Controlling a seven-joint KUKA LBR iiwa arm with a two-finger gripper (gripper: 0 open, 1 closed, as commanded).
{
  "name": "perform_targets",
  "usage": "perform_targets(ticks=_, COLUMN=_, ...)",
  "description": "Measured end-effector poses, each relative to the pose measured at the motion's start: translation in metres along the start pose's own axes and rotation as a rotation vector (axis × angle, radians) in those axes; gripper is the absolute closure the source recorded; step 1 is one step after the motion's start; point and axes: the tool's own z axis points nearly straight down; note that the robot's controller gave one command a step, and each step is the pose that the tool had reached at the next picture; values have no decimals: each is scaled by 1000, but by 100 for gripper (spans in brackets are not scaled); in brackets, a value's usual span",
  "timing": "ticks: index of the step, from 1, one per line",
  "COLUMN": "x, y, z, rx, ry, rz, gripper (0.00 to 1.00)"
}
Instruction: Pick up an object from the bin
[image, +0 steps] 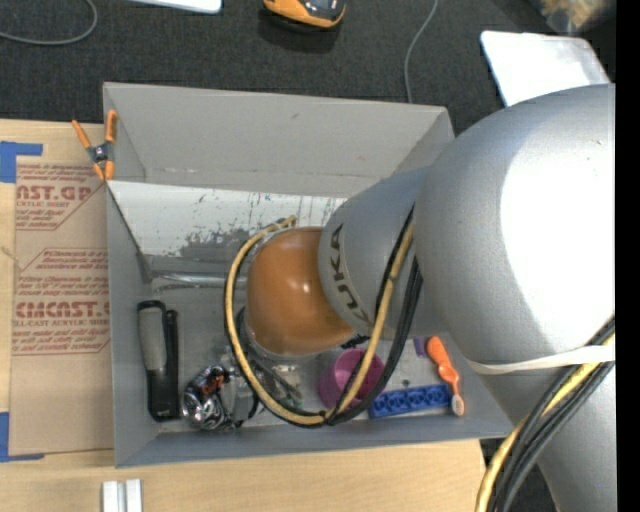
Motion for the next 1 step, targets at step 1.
perform_targets(ticks=1, x=0, y=-1, z=1, rx=0, ry=-1, rz=19, gripper=100)
